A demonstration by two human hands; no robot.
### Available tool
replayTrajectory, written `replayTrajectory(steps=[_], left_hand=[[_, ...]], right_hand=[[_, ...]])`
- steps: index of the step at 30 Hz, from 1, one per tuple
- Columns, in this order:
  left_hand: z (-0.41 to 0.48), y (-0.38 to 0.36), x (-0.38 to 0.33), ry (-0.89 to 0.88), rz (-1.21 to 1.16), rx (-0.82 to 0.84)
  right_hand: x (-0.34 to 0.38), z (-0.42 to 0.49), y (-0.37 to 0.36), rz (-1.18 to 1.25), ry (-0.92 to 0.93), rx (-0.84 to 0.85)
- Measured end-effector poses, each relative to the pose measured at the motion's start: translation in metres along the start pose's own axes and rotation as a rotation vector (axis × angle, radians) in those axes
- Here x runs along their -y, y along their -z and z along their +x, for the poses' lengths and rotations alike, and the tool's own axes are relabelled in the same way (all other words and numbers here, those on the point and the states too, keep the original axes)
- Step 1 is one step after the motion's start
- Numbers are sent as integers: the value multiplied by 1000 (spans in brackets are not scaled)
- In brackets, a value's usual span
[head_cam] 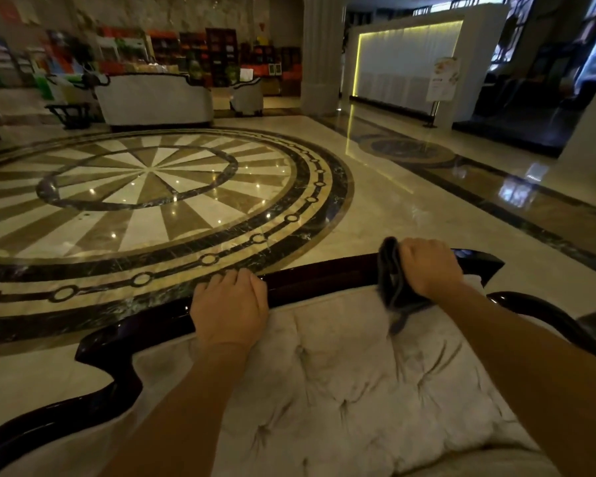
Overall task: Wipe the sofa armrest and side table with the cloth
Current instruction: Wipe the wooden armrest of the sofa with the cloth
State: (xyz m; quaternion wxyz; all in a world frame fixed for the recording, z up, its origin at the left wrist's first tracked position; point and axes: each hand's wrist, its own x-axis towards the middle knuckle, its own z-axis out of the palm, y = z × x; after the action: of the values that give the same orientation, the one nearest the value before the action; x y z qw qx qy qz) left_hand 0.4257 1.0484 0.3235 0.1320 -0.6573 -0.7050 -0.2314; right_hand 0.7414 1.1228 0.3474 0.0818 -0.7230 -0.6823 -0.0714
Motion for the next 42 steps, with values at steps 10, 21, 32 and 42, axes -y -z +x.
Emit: replayTrajectory(steps=[10,21,32,42], left_hand=[[-2,-9,-9,55,108,-141],[34,9,-77,150,327,329],[49,-49,-286,-67,221,326],[60,-82,-376,-287,259,324]], right_hand=[[75,-27,8,239,199,-72],[83,-32,7,362,508,-81],[-105,32,-22,386,185,11],[-200,66,-59,667,130,106]])
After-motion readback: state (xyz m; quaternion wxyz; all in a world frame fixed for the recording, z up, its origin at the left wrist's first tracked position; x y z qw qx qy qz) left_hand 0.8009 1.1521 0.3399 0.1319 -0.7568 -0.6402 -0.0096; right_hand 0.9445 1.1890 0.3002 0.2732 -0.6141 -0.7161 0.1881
